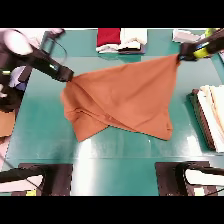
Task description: Fold the shirts.
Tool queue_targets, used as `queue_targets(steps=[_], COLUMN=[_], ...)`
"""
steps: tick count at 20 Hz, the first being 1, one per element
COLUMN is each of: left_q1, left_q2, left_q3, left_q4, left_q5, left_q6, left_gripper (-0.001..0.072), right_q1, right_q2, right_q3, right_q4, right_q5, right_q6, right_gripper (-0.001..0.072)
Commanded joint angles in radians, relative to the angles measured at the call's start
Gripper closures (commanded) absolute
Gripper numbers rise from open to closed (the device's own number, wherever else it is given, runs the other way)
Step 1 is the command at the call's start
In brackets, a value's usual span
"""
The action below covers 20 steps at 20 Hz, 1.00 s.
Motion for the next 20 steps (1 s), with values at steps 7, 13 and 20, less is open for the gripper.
queue_targets(steps=[7,13,20], left_q1=[0.000,0.113,0.146], left_q2=[-0.178,-0.079,0.240], left_q3=[-0.008,0.005,-0.536], left_q4=[0.105,0.141,0.140], left_q5=[0.257,-0.047,0.049], left_q6=[0.007,-0.085,-0.164], left_gripper=[0.0514,0.0209,0.0209], right_q1=[0.047,-0.004,-0.126], right_q2=[-0.257,-0.138,0.243], right_q3=[0.103,0.073,-0.595], right_q4=[-0.066,-0.068,-0.068], right_q5=[-0.121,0.078,0.076], right_q6=[0.037,-0.005,-0.019], right_gripper=[0.0520,0.0318,0.0114])
